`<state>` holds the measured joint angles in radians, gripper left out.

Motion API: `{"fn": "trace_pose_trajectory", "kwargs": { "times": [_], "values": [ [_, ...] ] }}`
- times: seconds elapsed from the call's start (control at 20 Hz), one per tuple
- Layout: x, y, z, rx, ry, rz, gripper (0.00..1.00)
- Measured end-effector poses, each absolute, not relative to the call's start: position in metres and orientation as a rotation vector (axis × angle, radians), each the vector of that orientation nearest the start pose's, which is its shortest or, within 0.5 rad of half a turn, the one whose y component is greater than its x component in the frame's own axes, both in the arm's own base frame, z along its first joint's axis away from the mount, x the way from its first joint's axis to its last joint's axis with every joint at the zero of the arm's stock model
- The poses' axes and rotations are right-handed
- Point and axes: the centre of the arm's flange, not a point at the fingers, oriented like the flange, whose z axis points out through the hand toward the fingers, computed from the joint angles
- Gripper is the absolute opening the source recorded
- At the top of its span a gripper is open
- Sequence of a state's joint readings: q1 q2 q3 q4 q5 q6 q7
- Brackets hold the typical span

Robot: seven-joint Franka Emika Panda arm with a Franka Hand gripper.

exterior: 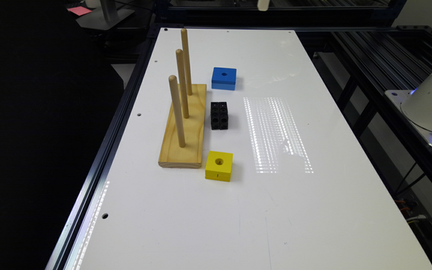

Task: Pick up blue block.

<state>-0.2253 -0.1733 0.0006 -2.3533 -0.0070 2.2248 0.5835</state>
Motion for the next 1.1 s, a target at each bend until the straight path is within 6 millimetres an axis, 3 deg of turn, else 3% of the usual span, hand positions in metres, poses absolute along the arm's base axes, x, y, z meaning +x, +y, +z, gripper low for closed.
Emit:
{"fn": "trace_pose_trajectory", "kwargs": {
  "times": [0.25,0.45,0.85,1.1],
  "values": [
    [0.487,-0.134,0.399,-2.890,1.229,-0.068,1.00],
    [0.488,-0.154,0.398,-2.892,1.228,-0.068,1.00],
    [0.484,-0.163,0.396,-2.892,1.231,-0.063,1.00],
    [0.487,-0.164,0.355,-2.894,1.231,-0.027,1.00]
  ]
}}
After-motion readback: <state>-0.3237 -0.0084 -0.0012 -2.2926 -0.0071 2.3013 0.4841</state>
